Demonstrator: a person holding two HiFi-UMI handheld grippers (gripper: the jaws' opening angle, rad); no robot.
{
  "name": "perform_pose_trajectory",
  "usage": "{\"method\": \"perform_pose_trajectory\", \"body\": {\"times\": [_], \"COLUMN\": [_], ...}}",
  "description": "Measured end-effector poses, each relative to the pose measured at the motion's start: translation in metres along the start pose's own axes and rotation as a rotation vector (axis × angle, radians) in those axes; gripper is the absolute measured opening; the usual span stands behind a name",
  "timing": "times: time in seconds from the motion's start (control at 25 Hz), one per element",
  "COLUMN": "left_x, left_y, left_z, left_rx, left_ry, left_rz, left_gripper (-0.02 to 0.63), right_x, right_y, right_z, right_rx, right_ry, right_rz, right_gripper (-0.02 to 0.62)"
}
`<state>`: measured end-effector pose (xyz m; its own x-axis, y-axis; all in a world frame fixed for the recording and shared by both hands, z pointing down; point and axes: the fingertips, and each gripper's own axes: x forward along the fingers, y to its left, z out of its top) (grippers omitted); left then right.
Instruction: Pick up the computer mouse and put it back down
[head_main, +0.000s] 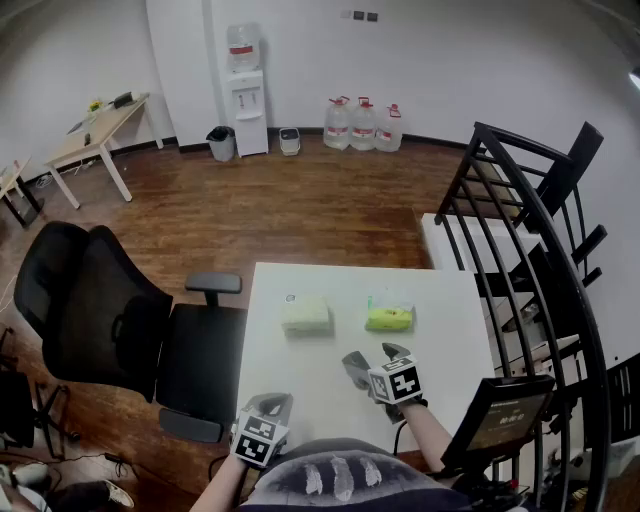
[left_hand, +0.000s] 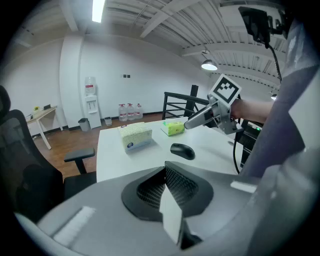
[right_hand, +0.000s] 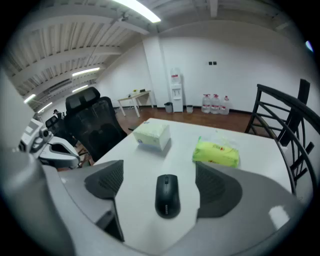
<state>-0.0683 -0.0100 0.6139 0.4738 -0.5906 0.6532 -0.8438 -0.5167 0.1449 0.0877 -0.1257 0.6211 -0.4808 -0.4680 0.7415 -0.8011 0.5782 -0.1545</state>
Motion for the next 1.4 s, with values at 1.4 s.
{"method": "perform_pose_trajectory", "body": {"times": [1.4], "left_x": [0.005], "left_y": [0.013], "left_z": [0.0], "left_rx": [-0.018], "left_ry": [0.008], "left_rz": [0.026], "left_gripper": [0.015], "right_x": [0.088], "right_y": [-0.024], "right_z": [-0.085], "right_rx": [0.018], "right_ry": [0.399], "right_rz": [-0.111], "right_gripper": [0.29]}}
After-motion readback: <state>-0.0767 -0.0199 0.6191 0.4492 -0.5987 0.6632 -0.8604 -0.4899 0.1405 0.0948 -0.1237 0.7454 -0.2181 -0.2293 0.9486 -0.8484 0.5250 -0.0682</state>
